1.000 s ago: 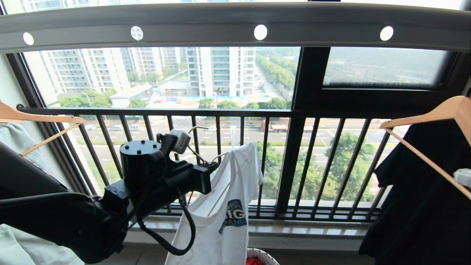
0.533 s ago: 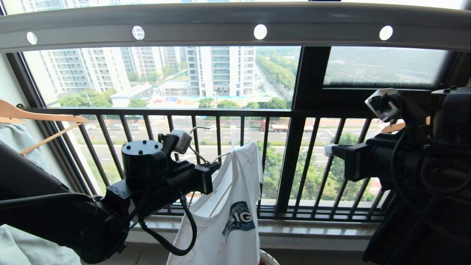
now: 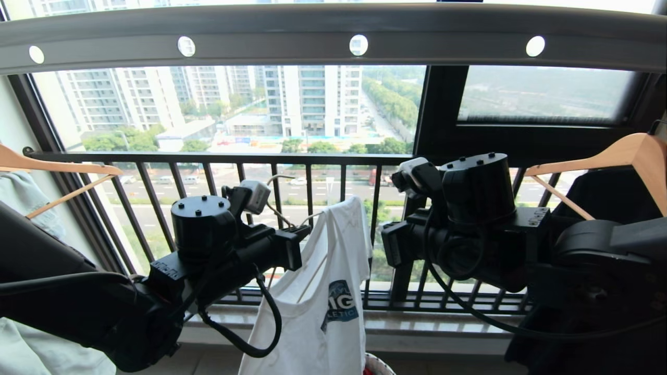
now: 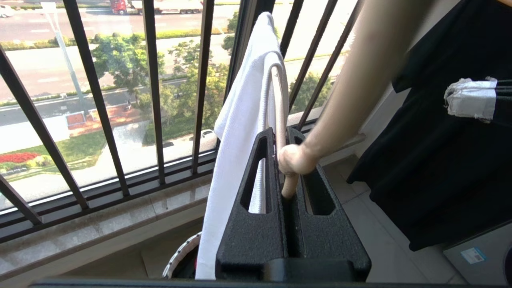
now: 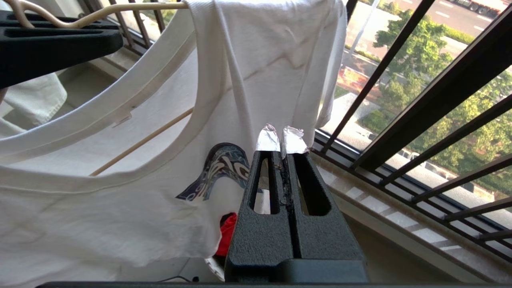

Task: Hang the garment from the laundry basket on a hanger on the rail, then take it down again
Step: Take the clothes off the clothes rack

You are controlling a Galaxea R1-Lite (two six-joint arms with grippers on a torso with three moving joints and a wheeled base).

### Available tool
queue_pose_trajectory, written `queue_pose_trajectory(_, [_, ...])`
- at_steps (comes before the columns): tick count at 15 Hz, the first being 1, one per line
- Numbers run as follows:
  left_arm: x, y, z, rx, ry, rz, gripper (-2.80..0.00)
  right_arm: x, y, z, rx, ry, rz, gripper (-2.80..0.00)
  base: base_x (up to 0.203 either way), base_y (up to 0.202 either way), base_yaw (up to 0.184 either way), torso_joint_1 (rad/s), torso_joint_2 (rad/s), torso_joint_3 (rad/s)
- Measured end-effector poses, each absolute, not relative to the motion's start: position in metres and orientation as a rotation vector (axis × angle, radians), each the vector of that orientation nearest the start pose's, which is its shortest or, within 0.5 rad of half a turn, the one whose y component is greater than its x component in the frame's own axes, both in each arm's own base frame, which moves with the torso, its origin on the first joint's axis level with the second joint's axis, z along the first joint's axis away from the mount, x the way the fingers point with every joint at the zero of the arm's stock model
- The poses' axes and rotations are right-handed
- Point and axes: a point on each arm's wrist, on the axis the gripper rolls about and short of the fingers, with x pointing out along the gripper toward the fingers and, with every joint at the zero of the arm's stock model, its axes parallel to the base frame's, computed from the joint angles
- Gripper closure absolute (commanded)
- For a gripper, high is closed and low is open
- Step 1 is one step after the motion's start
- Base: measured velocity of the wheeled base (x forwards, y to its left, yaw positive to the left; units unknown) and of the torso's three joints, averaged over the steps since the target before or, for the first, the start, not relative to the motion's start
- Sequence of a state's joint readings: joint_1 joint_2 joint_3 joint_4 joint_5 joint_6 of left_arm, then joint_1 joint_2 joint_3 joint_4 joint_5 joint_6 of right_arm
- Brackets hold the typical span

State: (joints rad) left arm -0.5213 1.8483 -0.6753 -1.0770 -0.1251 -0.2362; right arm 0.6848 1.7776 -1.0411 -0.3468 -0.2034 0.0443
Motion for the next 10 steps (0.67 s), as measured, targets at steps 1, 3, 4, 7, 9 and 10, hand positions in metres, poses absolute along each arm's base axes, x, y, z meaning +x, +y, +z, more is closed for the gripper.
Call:
queue_pose_trajectory(1, [0.278, -0.162, 0.148, -0.209, 0.164, -0.618, 0.00, 0.261, 0.217, 0.190, -0.135, 0.374, 0.488, 0.00, 0.000, 0.000, 0.000, 0.000, 0.00, 0.000])
queue_pose_trajectory(3, [0.278, -0.163, 0.150, -0.212, 0.156, -0.608, 0.00, 0.259, 0.230, 0.180, -0.152, 0.384, 0.503, 0.00, 0.000, 0.000, 0.000, 0.000, 0.00, 0.000])
queue_pose_trajectory(4, [0.277, -0.165, 0.150, -0.212, 0.155, -0.612, 0.00, 0.261, 0.236, 0.176, -0.150, 0.370, 0.497, 0.00, 0.000, 0.000, 0.000, 0.000, 0.00, 0.000])
queue_pose_trajectory(7, [0.277, -0.172, 0.155, -0.222, 0.134, -0.568, 0.00, 0.273, 0.255, 0.164, -0.113, 0.248, 0.408, 0.00, 0.000, 0.000, 0.000, 0.000, 0.00, 0.000])
queue_pose_trajectory(9, [0.276, -0.174, 0.156, -0.233, 0.133, -0.568, 0.00, 0.274, 0.263, 0.158, -0.103, 0.216, 0.395, -2.80, 0.000, 0.000, 0.000, 0.000, 0.00, 0.000])
queue_pose_trajectory(10, [0.276, -0.175, 0.157, -0.239, 0.134, -0.569, 0.00, 0.273, 0.265, 0.154, -0.114, 0.224, 0.399, -2.80, 0.000, 0.000, 0.000, 0.000, 0.00, 0.000])
